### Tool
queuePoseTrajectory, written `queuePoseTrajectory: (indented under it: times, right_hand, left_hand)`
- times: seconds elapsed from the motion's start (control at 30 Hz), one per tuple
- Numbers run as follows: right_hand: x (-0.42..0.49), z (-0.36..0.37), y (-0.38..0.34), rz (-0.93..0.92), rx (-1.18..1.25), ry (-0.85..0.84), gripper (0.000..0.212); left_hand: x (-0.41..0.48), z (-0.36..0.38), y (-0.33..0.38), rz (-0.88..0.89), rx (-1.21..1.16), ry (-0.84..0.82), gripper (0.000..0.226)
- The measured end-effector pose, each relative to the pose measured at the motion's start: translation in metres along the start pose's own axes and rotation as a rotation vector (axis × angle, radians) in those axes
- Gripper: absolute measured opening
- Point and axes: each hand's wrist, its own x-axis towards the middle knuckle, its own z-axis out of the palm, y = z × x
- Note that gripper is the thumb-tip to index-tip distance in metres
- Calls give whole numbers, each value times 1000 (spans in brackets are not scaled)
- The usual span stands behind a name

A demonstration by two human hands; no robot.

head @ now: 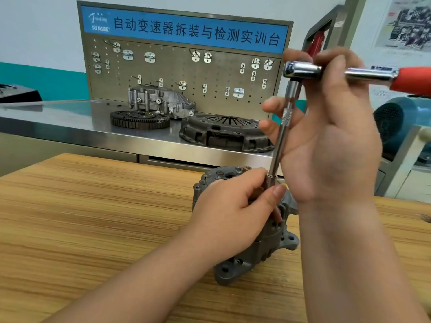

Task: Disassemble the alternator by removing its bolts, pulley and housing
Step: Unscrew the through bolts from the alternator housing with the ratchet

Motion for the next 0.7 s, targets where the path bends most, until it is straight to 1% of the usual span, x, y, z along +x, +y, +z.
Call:
queuePoseTrajectory:
  times: [0.07, 0.1, 0.17, 0.2, 0.23, 0.27, 0.33, 0.37, 0.4, 0.43, 0.47, 0.5, 0.6, 0.7]
  right_hand:
    - [2, -4, -2, 122, 218, -45, 21]
    - [2, -6, -3, 156, 282, -59, 22]
    - [3, -9, -3, 163, 300, -60, 23]
    - [3, -10, -2, 135, 245, -43, 21]
    - [3, -10, -2, 75, 134, -20, 19]
    - [3, -10, -2, -25, -40, 9, 16]
    - [4, -11, -1, -331, -515, 42, 12]
    - [5, -11, 1, -472, -718, 25, 13]
    - [5, -11, 3, -563, -835, 12, 15]
    - [4, -10, 5, -597, -859, 19, 16]
    - [3, -9, 6, -576, -815, 39, 15]
    - [2, -8, 6, -505, -717, 56, 13]
    - [-1, -4, 5, -190, -293, 39, 11]
    - [1, -6, 4, 29, 101, -14, 19]
  left_hand:
    - [0, 0, 0, 16, 19, -3, 38]
    - [0, -1, 1, 19, 33, -8, 36]
    - [0, -1, -1, 17, 43, -19, 30]
    - [0, -1, -2, 12, 41, -20, 27]
    - [1, -1, -2, 3, 43, -20, 27]
    - [1, -1, -2, -6, 51, -21, 27]
    - [2, -1, -2, -19, 65, -27, 25]
    - [2, -1, -1, -20, 68, -29, 27]
    - [2, -1, 0, -20, 70, -29, 28]
    - [2, -2, 0, -20, 68, -26, 30]
    - [2, -2, 0, -20, 62, -22, 29]
    - [2, -2, 0, -21, 50, -22, 28]
    - [1, -1, -2, -24, 15, -23, 29]
    - [0, -1, -2, -2, -1, -17, 34]
